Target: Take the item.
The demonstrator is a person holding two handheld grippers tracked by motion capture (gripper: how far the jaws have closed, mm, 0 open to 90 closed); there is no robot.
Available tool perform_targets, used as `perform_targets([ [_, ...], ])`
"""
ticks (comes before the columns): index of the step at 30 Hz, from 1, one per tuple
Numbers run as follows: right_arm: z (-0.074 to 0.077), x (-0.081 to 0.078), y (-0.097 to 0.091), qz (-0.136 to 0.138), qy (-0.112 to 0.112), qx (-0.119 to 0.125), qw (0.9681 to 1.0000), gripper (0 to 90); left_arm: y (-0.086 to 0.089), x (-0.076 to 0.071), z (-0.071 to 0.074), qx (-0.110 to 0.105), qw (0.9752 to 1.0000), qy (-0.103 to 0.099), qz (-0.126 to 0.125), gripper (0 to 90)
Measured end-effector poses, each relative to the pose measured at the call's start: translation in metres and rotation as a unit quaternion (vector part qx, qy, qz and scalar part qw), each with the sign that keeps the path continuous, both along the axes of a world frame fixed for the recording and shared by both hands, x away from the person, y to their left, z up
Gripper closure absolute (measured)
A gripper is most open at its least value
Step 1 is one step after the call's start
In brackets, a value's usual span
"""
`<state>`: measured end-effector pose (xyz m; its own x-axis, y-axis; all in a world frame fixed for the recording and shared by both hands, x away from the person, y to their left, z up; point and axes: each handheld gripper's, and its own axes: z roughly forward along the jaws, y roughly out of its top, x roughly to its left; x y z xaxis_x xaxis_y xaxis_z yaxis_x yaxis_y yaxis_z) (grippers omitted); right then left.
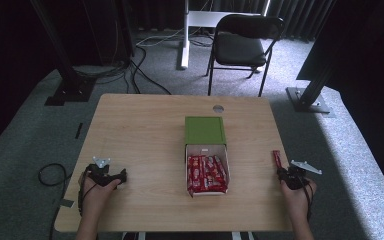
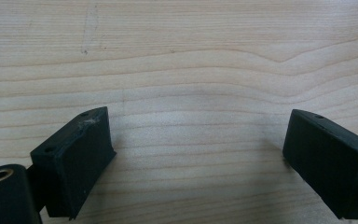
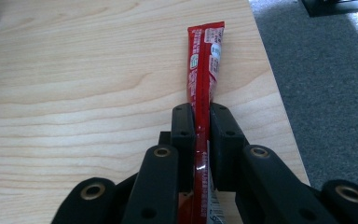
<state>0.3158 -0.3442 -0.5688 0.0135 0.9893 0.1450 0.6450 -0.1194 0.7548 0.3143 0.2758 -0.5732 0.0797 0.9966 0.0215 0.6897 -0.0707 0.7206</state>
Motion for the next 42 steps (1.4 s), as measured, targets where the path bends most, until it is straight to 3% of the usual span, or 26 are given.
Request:
perform_targets([
  [16,-0.008,0.007,0.001,0.007,0.011,-0.010,0.9999,81.4,0.000,0.000,0.000,0.000,1.0000,0.000,0.000,9.0],
  [22,-0.008,0.007,-0.001,0.010,0.010,0.000,0.9999,76.8,0.000,0.000,0.000,0.000,1.0000,0.000,0.000,9.0],
  [28,-0.008,0.006,-0.003,0.027,-0.005,-0.031,0.9991,64.7,0.000,0.000,0.000,0.001,1.0000,0.000,0.000,9.1],
  [39,0.005,0.002,-0.005,0.041,-0.034,-0.032,0.9981,52.9,0.000,0.000,0.000,0.000,1.0000,0.000,0.000,9.0],
  [42,0.008,0.001,-0.003,0.047,-0.051,-0.026,0.9973,47.3,0.000,0.000,0.000,0.000,1.0000,0.000,0.000,9.0],
])
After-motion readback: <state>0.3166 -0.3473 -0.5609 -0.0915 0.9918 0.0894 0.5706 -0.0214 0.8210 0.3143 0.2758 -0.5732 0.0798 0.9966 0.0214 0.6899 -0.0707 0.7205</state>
